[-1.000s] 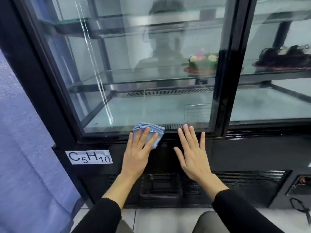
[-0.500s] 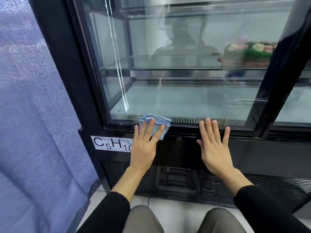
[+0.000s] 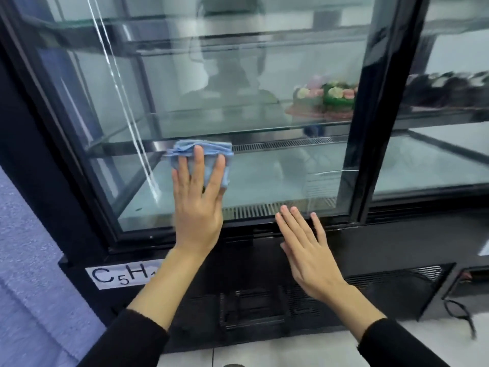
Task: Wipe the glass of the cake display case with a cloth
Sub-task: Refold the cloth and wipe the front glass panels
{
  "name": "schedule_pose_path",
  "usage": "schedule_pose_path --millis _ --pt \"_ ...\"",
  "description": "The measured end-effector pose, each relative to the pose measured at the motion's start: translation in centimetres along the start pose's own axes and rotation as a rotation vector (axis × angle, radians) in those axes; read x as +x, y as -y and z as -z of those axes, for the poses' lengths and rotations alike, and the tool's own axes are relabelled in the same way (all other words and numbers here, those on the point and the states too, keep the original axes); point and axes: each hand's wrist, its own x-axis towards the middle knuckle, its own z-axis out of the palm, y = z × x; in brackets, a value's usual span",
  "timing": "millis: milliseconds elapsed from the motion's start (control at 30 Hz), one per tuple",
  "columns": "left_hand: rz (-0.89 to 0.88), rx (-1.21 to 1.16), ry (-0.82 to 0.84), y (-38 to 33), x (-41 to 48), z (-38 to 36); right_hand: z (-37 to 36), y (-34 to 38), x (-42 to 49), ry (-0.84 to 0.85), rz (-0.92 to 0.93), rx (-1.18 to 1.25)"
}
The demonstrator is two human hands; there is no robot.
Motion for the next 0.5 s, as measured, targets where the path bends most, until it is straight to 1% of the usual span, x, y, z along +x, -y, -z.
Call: schedule_pose_path --millis 67,133,267,400,500 --pt "-0.019 -0.016 -0.031 -3.2 4.4 -1.2 1.5 -0.9 -0.1 -0.074 -0.016 0.103" --pt "-0.045 -0.027 -0.052 -6.4 8.0 -2.7 3.3 -2.9 0.1 -0.196 -0.052 0.193" --pt "-0.098 -0.038 -0.083 -13.2 14.9 -5.7 8.7 -10.4 2.9 -0.443 -0.156 0.329" --pt "-0.081 -0.046 -0.127 -19.1 20.4 -8.4 14.6 -20.5 7.4 -0.621 -0.115 0.273" --pt "-0.062 0.048 -0.178 -22.0 23.4 -9.8 18.5 -28.0 9.5 -0.702 -0.123 0.237"
